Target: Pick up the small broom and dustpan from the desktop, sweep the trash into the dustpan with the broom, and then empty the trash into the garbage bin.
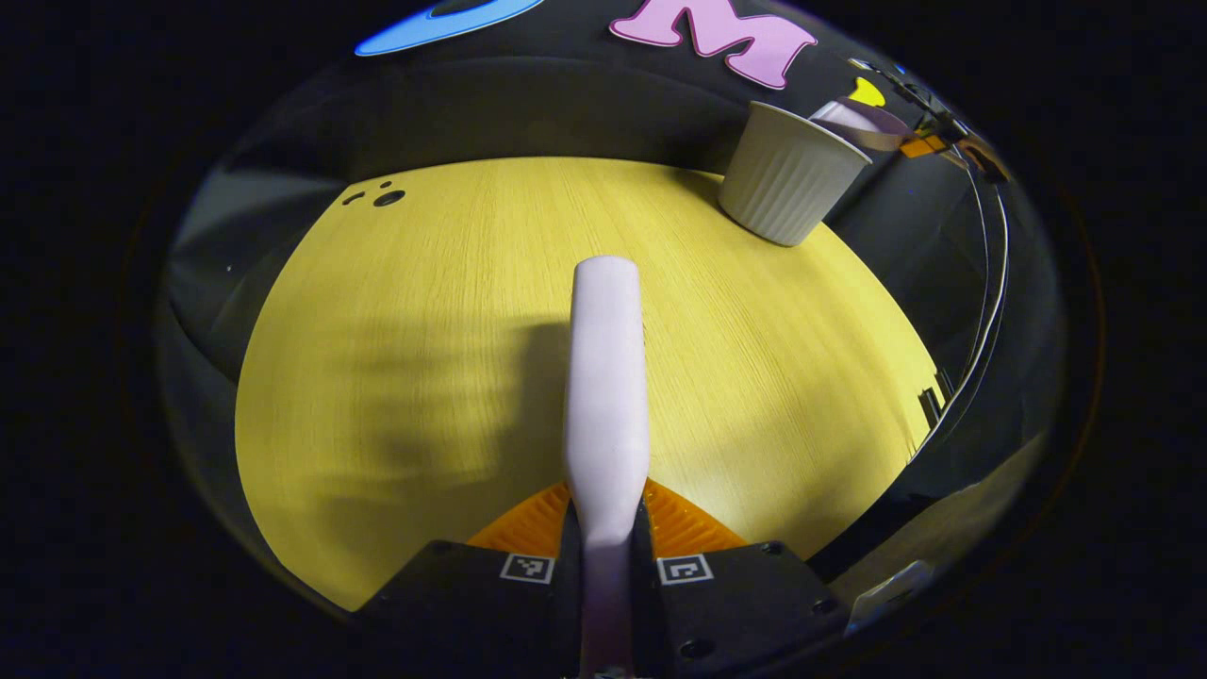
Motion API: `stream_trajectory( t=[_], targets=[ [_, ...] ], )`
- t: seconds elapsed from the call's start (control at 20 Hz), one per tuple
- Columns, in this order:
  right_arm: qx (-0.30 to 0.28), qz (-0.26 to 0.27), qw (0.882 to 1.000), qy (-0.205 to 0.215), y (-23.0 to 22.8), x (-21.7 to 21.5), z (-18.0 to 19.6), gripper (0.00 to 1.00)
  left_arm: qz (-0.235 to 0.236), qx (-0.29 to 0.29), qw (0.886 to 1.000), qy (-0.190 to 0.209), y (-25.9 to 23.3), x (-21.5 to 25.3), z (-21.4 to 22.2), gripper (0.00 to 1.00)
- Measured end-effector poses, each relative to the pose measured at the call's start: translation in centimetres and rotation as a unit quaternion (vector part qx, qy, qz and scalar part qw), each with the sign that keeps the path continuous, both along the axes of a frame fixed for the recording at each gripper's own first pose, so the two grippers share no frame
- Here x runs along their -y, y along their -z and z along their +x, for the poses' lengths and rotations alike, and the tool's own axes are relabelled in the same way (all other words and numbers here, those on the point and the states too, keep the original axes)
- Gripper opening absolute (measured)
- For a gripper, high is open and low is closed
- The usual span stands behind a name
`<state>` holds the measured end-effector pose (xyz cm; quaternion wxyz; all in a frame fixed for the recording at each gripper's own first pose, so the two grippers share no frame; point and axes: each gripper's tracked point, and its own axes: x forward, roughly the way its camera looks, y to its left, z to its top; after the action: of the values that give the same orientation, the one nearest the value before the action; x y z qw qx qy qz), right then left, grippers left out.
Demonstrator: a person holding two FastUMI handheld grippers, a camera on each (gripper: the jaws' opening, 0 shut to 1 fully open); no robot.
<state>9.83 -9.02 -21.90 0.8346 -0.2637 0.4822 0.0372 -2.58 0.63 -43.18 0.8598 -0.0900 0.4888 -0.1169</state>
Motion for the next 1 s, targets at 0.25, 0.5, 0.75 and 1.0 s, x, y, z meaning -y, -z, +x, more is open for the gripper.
stream_trajectory(
  t=[0.25,0.5,0.75,1.0],
  targets=[
    [0.038,0.097,0.994,0.034,-1.2,-1.3,-4.8,0.36,0.013,0.008,1.0,-0.013,-1.1,-0.5,0.7,0.25],
    [0.028,0.166,0.986,0.022,-0.7,-6.1,-12.2,0.36,0.029,0.006,0.999,-0.016,-1.7,-0.4,1.2,0.24],
    [-0.015,0.224,0.975,0.006,3.0,-12.7,-19.8,0.36,0.042,-0.004,0.999,-0.012,-1.6,0.2,1.7,0.24],
    [-0.088,0.257,0.962,0.013,11.4,-18.3,-24.8,0.36,0.044,-0.029,0.998,-0.037,-0.4,0.0,2.4,0.24]
  ],
)
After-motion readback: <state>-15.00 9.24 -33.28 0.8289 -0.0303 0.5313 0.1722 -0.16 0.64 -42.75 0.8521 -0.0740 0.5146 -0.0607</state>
